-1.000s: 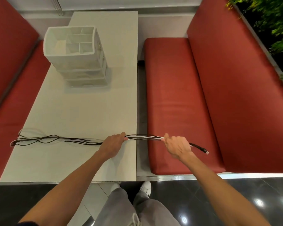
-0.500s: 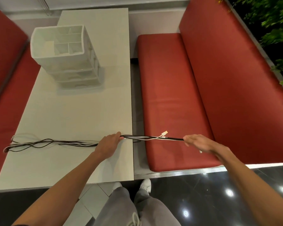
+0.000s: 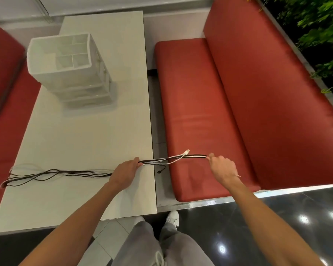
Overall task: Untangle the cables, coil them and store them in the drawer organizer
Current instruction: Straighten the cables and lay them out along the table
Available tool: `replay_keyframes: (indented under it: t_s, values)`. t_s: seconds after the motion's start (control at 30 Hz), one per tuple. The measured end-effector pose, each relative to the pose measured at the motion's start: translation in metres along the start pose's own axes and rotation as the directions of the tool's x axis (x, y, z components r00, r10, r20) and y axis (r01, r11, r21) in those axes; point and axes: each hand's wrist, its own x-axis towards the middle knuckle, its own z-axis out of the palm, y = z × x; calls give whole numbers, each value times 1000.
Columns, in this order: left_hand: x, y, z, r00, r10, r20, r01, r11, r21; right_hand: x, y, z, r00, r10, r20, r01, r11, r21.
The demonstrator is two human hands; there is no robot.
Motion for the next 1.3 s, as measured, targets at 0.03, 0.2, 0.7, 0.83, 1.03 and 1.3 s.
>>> replay_keyframes:
  t_s: [0.03, 0.2, 0.7, 0.83, 1.03, 1.3]
  values:
    - [-1, -1, 0, 1000, -7, -4, 7, 1000, -8, 1, 3, 4, 1000, -1, 11, 0, 999, 53]
    - [-1, 3, -3, 1000, 2, 0, -2, 1000, -1, -13, 47, 23, 986, -141, 92, 130, 985, 114]
    - [-3, 10, -10, 998, -46, 42, 48, 998, -46, 2, 3, 47, 988, 152, 29, -153, 931, 331]
    - [-3, 5, -14, 994, -29, 102, 40, 994, -105, 2, -22, 41, 966, 237, -98, -176, 889, 422]
    - [-6, 5, -25, 986, 11, 164, 13, 989, -149, -22, -147, -37, 893, -188, -410, 395, 765, 508]
    - [-13, -2, -35, 976, -74, 204, 151, 908, -392, -16, -223, -70, 812, -572, -120, 538, 651, 536]
